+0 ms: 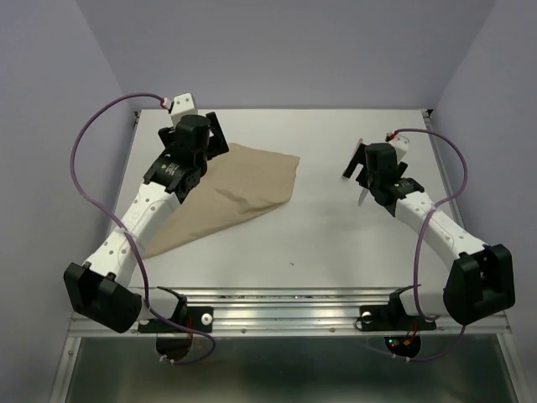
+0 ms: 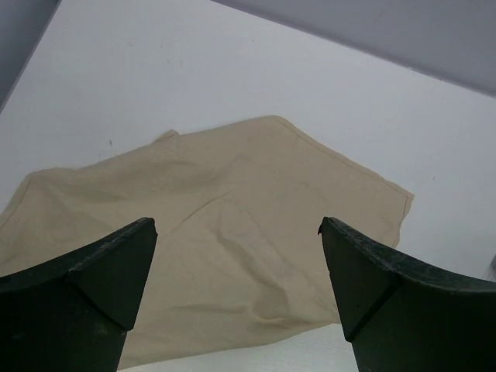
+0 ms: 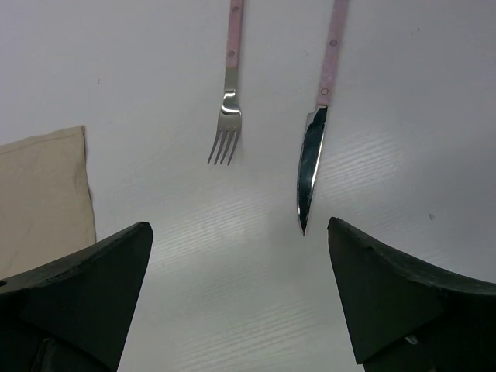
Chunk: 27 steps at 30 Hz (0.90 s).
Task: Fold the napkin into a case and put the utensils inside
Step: Move the crumpled napkin to the center of the board.
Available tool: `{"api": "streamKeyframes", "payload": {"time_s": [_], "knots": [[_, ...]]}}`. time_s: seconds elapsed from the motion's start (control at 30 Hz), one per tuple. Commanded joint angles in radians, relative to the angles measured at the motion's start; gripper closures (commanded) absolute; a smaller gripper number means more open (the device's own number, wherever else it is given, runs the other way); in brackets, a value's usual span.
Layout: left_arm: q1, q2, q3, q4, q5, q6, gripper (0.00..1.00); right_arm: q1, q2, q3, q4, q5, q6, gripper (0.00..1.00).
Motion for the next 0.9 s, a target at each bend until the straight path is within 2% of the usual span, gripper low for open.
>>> {"api": "streamKeyframes", "payload": {"time_s": [0.0, 0.27, 0.43, 0.5, 0.57, 0.63, 0.87], "knots": [[0.000, 0.006, 0.023, -0.003, -0.013, -0.026, 0.01, 0.002, -0.007, 0.013, 0.003, 0.024, 0.025, 0.00], [0.017, 0.049, 0.035, -0.046, 0.018, -0.067, 0.01, 0.002, -0.051, -0.013, 0.019, -0.045, -0.006, 0.00], [0.030, 0.067, -0.089, 0.005, 0.026, -0.110, 0.01, 0.002, -0.105, -0.094, 0.081, -0.106, -0.030, 0.00], [0.101, 0.090, -0.114, 0.002, 0.090, -0.139, 0.04, 0.002, -0.117, -0.112, 0.090, -0.116, -0.026, 0.00], [0.162, 0.161, -0.130, -0.039, 0.199, -0.185, 0.09, 0.002, -0.117, -0.134, 0.104, -0.120, -0.015, 0.00], [0.202, 0.272, -0.137, -0.093, 0.193, -0.220, 0.16, 0.002, -0.099, -0.148, 0.121, -0.131, -0.006, 0.00], [0.187, 0.400, -0.166, -0.029, 0.270, -0.266, 0.17, 0.002, -0.061, -0.143, 0.121, -0.169, 0.017, 0.00]]}}
